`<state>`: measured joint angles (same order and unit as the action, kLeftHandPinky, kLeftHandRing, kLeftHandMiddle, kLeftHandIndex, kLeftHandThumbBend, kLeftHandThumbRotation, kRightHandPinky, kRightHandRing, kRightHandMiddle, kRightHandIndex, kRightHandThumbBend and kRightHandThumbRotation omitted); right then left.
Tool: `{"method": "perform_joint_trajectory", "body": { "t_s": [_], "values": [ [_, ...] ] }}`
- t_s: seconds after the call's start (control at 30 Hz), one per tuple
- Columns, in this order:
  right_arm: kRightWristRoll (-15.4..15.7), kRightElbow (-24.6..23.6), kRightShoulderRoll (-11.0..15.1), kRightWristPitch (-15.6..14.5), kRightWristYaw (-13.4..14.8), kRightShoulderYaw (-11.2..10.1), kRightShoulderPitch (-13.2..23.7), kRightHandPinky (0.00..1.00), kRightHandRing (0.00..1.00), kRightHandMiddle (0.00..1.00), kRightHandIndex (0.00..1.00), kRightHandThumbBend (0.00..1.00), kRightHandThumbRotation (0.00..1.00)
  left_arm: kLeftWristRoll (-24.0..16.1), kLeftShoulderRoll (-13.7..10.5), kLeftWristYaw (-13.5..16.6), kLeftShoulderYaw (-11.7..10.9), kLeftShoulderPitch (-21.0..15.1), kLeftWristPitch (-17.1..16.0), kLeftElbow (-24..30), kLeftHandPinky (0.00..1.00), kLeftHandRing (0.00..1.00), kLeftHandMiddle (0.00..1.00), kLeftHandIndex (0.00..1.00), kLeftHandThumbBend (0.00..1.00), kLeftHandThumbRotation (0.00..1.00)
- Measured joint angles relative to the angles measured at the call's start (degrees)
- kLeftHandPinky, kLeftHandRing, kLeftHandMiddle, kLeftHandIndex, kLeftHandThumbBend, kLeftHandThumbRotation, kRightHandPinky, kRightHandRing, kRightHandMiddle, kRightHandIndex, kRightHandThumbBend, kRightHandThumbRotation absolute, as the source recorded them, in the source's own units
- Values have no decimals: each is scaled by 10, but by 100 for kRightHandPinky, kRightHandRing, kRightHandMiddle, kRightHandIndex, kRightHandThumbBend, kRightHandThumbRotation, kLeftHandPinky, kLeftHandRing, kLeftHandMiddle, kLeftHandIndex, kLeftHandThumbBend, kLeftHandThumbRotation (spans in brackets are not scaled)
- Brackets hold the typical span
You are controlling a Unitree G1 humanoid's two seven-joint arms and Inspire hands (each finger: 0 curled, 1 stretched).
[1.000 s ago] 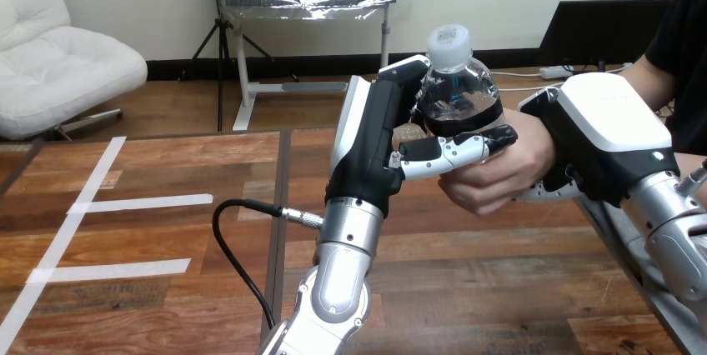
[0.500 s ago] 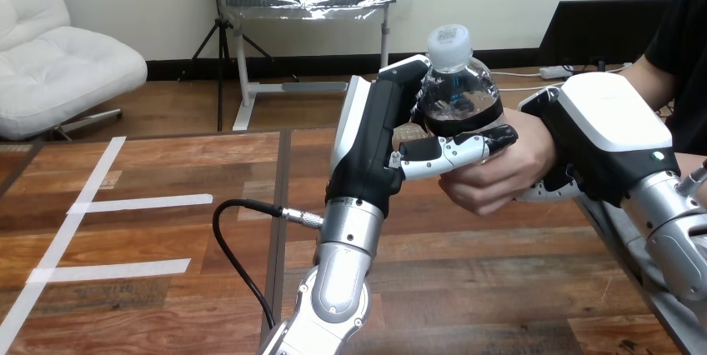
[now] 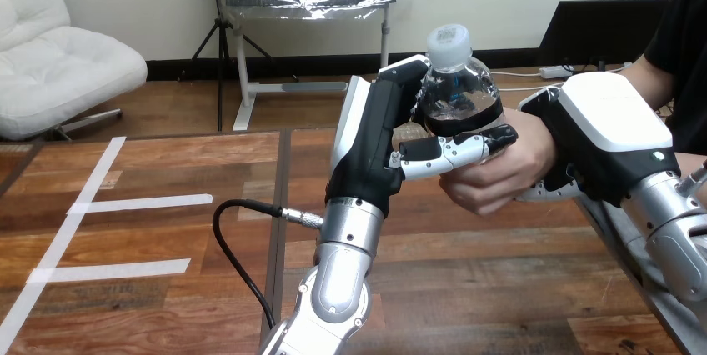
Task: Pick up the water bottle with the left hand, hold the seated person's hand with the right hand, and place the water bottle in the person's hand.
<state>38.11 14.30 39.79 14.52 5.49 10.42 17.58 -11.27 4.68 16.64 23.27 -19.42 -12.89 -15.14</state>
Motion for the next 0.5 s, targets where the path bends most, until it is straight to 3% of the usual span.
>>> {"method": "perform_joint_trajectory", "body": {
  "t_s": [0.5],
  "values": [
    [0, 7, 0, 7, 4, -2, 0, 16, 21, 29, 30, 77, 0, 0, 0, 0, 1, 0, 0, 0, 38, 40, 43, 50, 57, 0]
  ]
}}
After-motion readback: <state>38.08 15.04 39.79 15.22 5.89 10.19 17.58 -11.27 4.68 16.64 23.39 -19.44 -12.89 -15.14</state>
